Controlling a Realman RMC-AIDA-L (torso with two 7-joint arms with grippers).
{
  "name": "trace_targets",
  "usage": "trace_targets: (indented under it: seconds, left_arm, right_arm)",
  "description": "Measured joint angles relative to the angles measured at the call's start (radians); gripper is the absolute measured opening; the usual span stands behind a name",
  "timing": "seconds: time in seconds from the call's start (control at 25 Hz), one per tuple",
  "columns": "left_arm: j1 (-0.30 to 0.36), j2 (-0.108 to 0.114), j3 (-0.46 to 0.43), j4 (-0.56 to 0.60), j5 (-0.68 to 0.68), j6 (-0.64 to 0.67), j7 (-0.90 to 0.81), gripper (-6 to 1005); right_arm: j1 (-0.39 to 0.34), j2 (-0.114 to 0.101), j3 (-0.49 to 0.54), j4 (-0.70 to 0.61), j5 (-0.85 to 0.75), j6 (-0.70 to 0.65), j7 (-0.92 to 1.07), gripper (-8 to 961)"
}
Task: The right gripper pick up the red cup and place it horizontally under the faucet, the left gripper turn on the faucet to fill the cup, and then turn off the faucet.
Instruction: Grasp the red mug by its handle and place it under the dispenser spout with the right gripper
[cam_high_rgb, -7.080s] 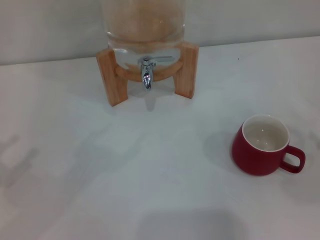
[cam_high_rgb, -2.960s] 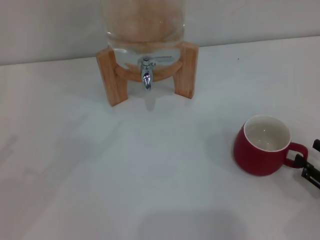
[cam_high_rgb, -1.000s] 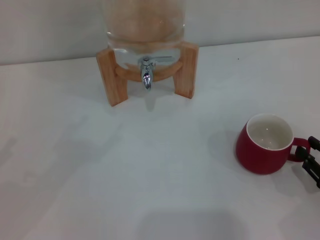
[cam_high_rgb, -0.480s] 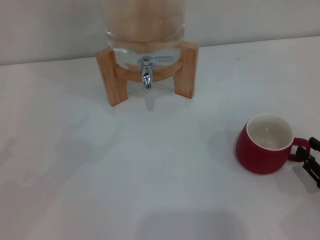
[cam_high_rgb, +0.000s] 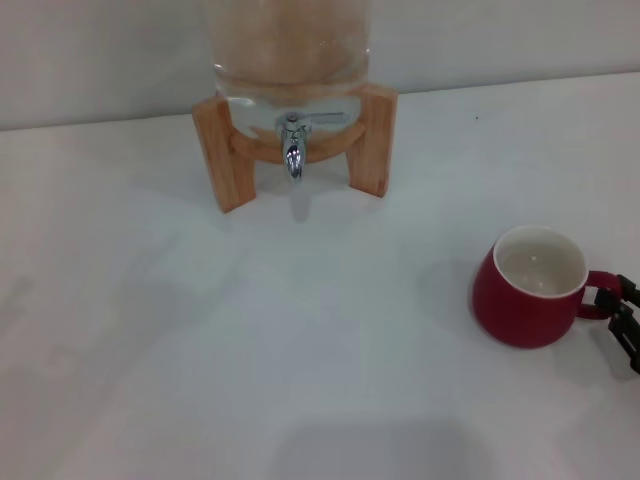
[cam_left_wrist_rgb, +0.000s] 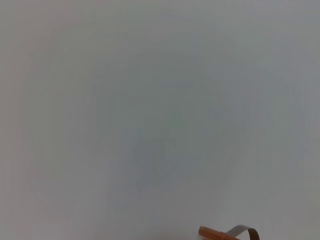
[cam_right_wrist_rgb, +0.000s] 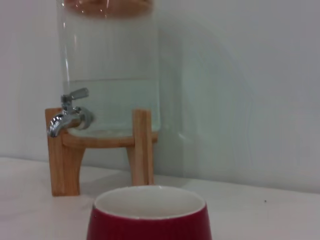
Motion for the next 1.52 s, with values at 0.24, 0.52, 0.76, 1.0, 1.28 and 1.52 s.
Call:
trace_targets:
  seconds: [0.24,0.52,0.76,1.0,1.28,1.52]
  left_arm:
    - [0.006,-0.001,0.0,0.0,0.0,0.0,0.001,874]
    - [0.008,-0.002,0.0,0.0,0.0,-0.002,0.0,874]
    - [0.007,-0.003,0.0,0.0,0.0,-0.007,0.0,874]
    - [0.009,-0.003,0.0,0.0,0.0,-0.008,0.0,874]
    - [0.01,-0.003,0.0,0.0,0.0,-0.006,0.0,874]
    - [0.011,-0.003,0.0,0.0,0.004,-0.004,0.001,875]
  right_arm:
    - [0.001,0.0,-0.005,-0.005,0.0,0.027,-0.007,196]
    - [0.003,0.0,-0.008,-0.006,-0.002,0.013,-0.008,167]
    - [0.012,0.0,-0.008,0.0,-0.002,0.009,-0.009,159]
    - [0.013,0.0,-0.009,0.002,-0.005,0.012,-0.009,156]
    - [0.024,0.0,-0.005,0.011,-0.001,0.025,-0.007,155]
    - [0.06,0.0,-0.009,0.037,-0.001,0.035,-0.008,155]
